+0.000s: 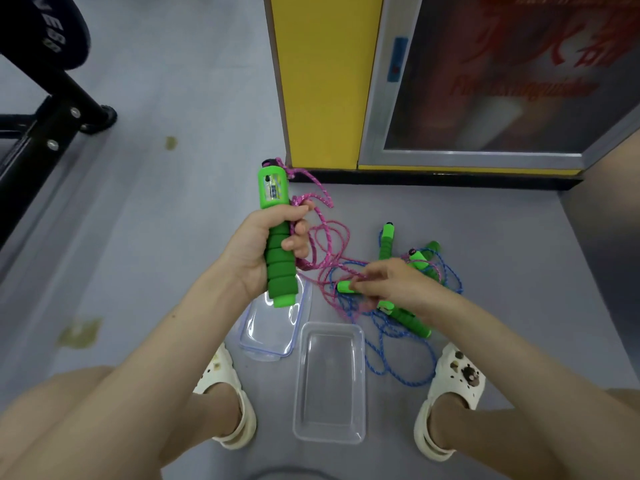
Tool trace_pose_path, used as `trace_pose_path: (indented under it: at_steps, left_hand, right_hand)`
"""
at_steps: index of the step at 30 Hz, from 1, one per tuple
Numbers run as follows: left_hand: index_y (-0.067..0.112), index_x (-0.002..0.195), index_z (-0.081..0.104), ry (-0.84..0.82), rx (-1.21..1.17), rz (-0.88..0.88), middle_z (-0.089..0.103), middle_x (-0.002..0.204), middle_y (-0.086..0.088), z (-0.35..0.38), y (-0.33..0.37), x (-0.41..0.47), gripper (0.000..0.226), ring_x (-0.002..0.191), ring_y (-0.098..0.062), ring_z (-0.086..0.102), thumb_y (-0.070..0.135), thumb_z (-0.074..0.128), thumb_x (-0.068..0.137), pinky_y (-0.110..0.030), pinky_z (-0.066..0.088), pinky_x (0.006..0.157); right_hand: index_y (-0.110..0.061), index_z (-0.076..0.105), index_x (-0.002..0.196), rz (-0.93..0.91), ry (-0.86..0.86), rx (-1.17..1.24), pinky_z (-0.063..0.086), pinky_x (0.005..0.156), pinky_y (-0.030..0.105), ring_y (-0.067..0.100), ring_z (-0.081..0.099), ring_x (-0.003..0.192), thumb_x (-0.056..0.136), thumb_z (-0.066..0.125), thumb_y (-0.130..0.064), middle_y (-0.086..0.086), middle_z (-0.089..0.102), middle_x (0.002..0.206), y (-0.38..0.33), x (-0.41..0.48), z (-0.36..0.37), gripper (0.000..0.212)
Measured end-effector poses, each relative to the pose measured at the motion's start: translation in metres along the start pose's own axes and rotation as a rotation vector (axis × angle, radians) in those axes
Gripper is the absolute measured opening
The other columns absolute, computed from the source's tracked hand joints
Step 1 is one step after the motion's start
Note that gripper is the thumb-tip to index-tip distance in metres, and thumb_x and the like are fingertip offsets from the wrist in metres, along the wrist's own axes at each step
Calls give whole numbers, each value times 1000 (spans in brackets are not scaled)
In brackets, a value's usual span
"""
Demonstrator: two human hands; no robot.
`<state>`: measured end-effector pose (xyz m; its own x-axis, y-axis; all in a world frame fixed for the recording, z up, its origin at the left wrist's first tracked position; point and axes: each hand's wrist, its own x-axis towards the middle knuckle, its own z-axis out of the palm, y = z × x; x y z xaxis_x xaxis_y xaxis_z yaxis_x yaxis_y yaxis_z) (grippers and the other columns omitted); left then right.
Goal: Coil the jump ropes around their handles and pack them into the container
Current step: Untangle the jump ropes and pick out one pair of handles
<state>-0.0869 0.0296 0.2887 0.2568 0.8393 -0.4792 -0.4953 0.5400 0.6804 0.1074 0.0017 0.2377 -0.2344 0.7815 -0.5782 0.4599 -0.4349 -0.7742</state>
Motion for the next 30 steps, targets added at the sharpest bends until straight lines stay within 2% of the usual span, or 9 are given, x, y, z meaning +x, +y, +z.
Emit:
trace_pose_path:
  at_steps: [4,6,7,9,13,15,21,24,30]
  left_hand:
    - [8,87,57,40,42,-55,45,51,2,-27,6,-5,15,31,-4,31,7,54,73,-15,28,38]
    - [8,88,59,73,82,-59,45,52,1,-42,7,-8,15,32,-5,32,6,55,73,-15,28,37]
    - [7,87,60,119,125,-52,45,52,0,-49,8,-8,14,32,-5,33,4,56,74,-15,28,37]
    - [7,81,59,288,286,21,48,56,-4,-60,10,-6,10,34,-8,37,-2,58,78,-15,31,36]
    - [10,75,58,578,636,270,56,60,-7,-70,12,-1,17,42,-13,48,-5,62,81,-20,39,41]
    - [10,75,58,523,728,307,59,59,-8,-60,8,0,16,42,-11,50,-4,64,81,-22,42,43]
    - [2,82,63,127,919,168,66,66,-9,-14,-30,2,10,48,-6,55,5,72,79,-19,48,54]
    - [1,87,64,78,937,147,62,68,-2,-2,-50,5,16,53,-3,52,12,73,80,-19,45,58]
    - [13,100,69,34,697,133,68,71,-2,14,-56,9,27,61,-8,64,-3,69,80,-18,50,58]
  right_hand:
    - [-3,68,87,75,159,-14,52,76,31,17,59,67,90,63,-14,16,65,80,20,4,-22,13]
    - [-7,67,82,107,233,21,53,72,19,15,60,68,92,61,-19,10,65,78,24,4,-31,17]
    - [-8,67,81,123,270,29,49,60,10,14,59,67,93,60,-21,8,65,76,24,3,-34,20]
    - [-8,67,83,154,341,23,43,52,13,12,56,69,92,60,-29,6,64,77,24,3,-39,24]
    - [-6,67,88,227,314,45,47,65,24,15,66,65,91,60,-37,8,70,73,19,4,-40,31]
    - [-5,65,89,248,254,102,56,67,30,16,68,56,95,54,-33,9,70,65,12,1,-34,30]
    - [-8,56,88,170,160,407,59,59,35,28,72,68,102,41,-29,13,72,71,-18,-3,-18,30]
    - [-12,58,87,89,97,407,58,62,33,30,72,74,102,39,-31,11,73,78,-27,-3,-10,31]
    - [-17,54,118,10,54,416,59,67,35,35,71,80,103,36,-29,14,69,103,-25,1,-2,27]
